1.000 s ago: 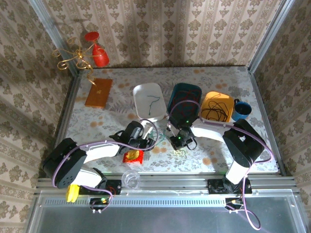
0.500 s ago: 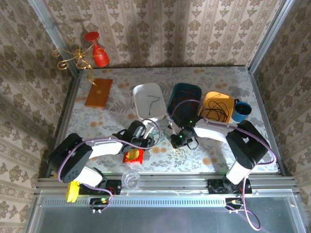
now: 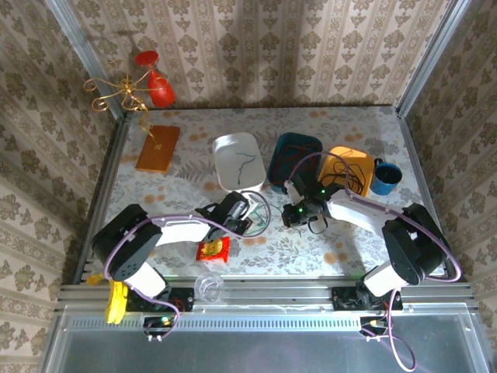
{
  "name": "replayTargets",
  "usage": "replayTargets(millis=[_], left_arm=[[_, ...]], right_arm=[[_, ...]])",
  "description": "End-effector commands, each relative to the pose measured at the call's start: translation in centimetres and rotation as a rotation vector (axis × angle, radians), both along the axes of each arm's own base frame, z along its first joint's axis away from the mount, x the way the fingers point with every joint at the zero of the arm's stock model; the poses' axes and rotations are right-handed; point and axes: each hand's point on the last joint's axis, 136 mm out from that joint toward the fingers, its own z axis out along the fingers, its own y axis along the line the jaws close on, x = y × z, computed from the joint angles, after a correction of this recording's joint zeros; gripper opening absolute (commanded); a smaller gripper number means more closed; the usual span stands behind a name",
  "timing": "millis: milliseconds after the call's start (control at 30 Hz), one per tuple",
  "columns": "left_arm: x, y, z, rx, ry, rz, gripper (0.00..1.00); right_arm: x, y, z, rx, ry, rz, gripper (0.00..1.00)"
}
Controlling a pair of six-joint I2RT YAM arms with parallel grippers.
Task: Untangle the cables
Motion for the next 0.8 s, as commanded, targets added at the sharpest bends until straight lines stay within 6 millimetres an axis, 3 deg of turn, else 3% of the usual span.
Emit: replayTargets(millis=[0, 167, 333, 533, 767], left_arm=[[-2.4, -1.0, 0.9, -0.040, 0.009, -0.115, 0.00], [-3.7, -2.7, 8.6, -0.255, -0.107, -0.256, 0.00], [-2.4, -2.0, 14.6, -0.372, -0.173, -0.221, 0.00], [0.6, 1.1, 19.9, -0.497, -0.267, -0.090, 0.00], [3.0, 6.0, 25.4, -0.724, -0.336, 0.065, 0.00]], right_arm=[[0.3, -0.1, 0.6, 0.023, -0.018, -0.034, 0.01], [0.9, -0.8, 0.3, 0.020, -0.031, -0.097, 0.00], [1.2, -1.7, -0.4, 0.001, -0.033, -0.146, 0.00], [1.4, -3.2, -1.6, -0.015, -0.008, -0.218, 0.00], [1.4, -5.7, -2.3, -0.047, -0.001, -0.312, 0.00]])
